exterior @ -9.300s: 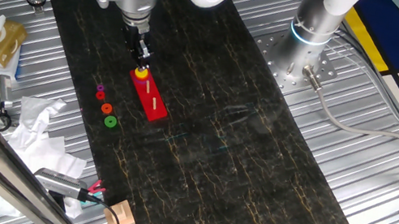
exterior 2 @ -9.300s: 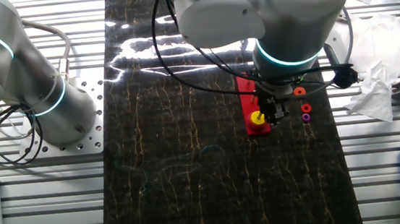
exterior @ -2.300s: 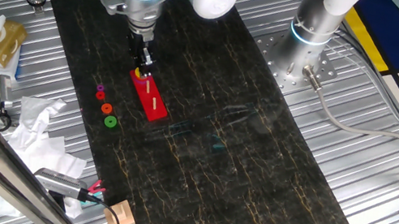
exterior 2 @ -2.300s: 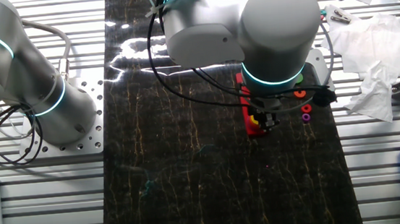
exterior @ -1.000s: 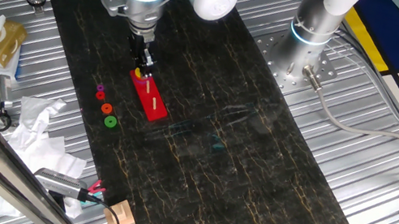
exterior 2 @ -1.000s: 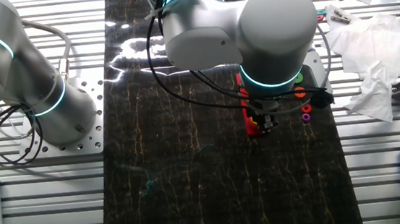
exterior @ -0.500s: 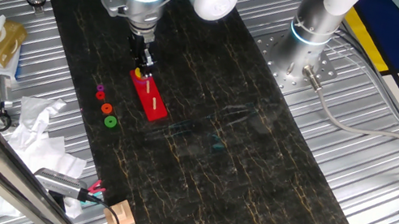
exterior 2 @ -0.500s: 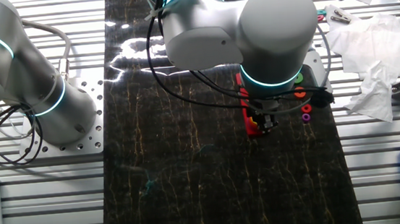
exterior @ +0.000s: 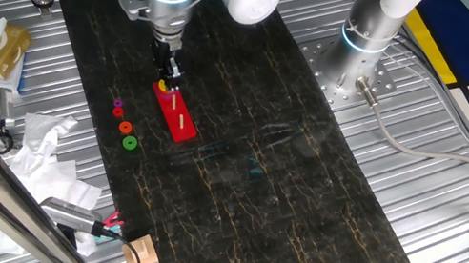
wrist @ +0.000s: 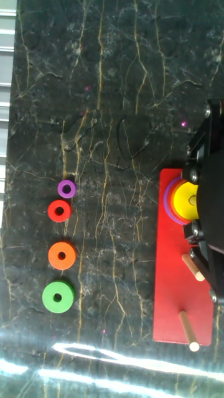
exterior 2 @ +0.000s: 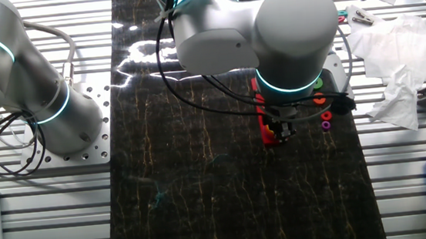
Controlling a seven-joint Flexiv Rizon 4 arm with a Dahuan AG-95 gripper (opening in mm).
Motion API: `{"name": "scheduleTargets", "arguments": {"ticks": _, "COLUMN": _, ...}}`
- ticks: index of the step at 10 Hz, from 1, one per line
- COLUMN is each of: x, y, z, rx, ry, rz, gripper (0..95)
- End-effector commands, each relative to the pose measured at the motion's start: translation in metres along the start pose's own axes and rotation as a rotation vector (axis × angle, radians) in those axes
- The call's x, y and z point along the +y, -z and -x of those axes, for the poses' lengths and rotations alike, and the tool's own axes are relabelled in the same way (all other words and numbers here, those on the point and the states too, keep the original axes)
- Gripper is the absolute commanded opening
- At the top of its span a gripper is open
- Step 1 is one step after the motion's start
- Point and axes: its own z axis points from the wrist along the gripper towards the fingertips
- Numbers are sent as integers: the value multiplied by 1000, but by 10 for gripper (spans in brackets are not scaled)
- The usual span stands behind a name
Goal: Take out one Hanoi block and throw it aside
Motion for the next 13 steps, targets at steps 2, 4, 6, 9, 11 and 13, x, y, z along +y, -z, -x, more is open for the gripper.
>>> {"name": "scheduleTargets", "arguments": {"ticks": 2, "x": 0, "y": 0, "z": -1, "rx": 3, "ry": 0, "rz": -3, "gripper": 380}}
{"name": "scheduleTargets", "arguments": {"ticks": 4, "x": 0, "y": -1, "z": -1, "rx": 3, "ry": 0, "rz": -5, "gripper": 380}}
{"name": "scheduleTargets", "arguments": {"ticks": 6, "x": 0, "y": -1, "z": -1, "rx": 4, "ry": 3, "rz": -12, "gripper": 190}}
{"name": "scheduleTargets", "arguments": {"ticks": 9, "x": 0, "y": 0, "z": -1, "rx": 3, "ry": 5, "rz": -20, "gripper": 0}}
{"name": "scheduleTargets", "arguments": {"ticks": 11, "x": 0, "y": -1, "z": -1, "rx": 4, "ry": 4, "rz": -20, "gripper": 0}}
{"name": "scheduleTargets", "arguments": {"ticks": 13, "x": 0, "y": 0, "z": -1, "rx": 4, "ry": 4, "rz": -20, "gripper": 0}}
